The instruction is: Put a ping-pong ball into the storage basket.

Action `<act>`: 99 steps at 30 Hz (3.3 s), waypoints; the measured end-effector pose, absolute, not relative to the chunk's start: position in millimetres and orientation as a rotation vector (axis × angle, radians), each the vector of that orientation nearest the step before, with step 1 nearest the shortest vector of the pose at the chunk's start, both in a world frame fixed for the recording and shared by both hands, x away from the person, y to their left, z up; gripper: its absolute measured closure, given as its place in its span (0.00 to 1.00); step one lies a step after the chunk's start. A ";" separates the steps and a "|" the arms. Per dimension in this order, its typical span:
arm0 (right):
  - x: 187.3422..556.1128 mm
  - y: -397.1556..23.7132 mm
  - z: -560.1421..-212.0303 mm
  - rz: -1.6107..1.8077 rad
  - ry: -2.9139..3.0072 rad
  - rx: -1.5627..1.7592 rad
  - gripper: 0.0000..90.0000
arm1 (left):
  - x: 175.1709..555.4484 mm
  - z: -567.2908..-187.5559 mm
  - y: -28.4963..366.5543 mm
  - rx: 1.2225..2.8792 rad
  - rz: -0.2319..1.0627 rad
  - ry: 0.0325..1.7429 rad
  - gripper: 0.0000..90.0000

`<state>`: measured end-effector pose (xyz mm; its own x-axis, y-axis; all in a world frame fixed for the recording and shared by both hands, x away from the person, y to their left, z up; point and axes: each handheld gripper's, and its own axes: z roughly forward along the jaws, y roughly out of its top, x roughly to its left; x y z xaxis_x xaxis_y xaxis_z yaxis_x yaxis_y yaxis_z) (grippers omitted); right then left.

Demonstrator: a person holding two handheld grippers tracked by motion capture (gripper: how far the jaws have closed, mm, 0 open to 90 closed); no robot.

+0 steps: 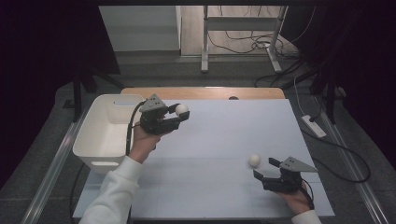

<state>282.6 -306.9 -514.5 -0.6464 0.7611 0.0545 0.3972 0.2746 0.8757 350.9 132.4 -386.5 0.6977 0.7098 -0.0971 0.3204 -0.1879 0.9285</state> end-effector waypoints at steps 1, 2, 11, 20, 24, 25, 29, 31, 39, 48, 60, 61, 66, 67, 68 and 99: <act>282.6 -306.8 -514.7 1.328 2.175 1.048 0.18 | 350.8 -386.0 132.6 1.782 0.434 0.820 0.56; 282.6 -306.8 -514.6 1.324 2.176 1.048 0.18 | 350.8 -385.5 133.1 1.782 0.439 0.820 0.56; 282.6 -306.9 -514.6 1.325 2.174 1.049 0.18 | 351.8 -382.0 141.9 1.753 0.475 0.854 0.56; 282.8 -306.7 -514.8 1.327 2.175 1.047 0.18 | 353.5 -382.0 147.8 1.745 0.489 0.877 0.56; 282.8 -306.9 -514.8 1.328 2.173 1.048 0.18 | 354.1 -381.5 151.4 1.731 0.485 0.889 0.56; 282.8 -306.9 -514.8 1.327 2.174 1.049 0.18 | 354.6 -381.2 152.5 1.727 0.485 0.894 0.56; 282.5 -306.8 -514.6 1.323 2.174 1.047 0.18 | 355.6 -380.2 156.6 1.724 0.493 0.905 0.56; 282.5 -306.9 -514.5 1.326 2.172 1.048 0.18 | 355.8 -379.8 158.2 1.721 0.491 0.909 0.56; 282.6 -306.9 -514.5 1.324 2.174 1.048 0.18 | 358.9 -378.9 173.6 1.694 0.476 0.948 0.56; 282.6 -306.8 -514.7 1.325 2.174 1.049 0.18 | 357.1 -375.0 181.9 1.687 0.490 0.960 0.56; 282.6 -307.0 -514.2 1.327 2.172 1.050 0.18 | 356.2 -371.9 192.5 1.675 0.512 0.985 0.56; 282.6 -306.9 -514.2 1.328 2.172 1.050 0.18 | 356.1 -371.3 194.5 1.671 0.514 0.989 0.56; 282.7 -307.3 -513.8 1.329 2.166 1.051 0.18 | 355.8 -370.6 199.7 1.662 0.519 0.999 0.56; 282.8 -307.4 -513.7 1.330 2.165 1.052 0.18 | 355.6 -370.4 200.4 1.660 0.518 1.001 0.56; 282.8 -307.4 -513.8 1.329 2.165 1.052 0.18 | 355.3 -370.2 201.3 1.656 0.517 1.002 0.56; 283.0 -307.4 -513.6 1.333 2.163 1.053 0.18 | 350.2 -368.8 240.6 1.611 0.554 1.095 0.56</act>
<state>283.0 -307.4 -513.6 -0.6421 0.7645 0.0567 0.3943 0.2660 0.8797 350.2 240.6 -368.8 0.4718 0.8647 -0.1723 0.3731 -0.0187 0.9276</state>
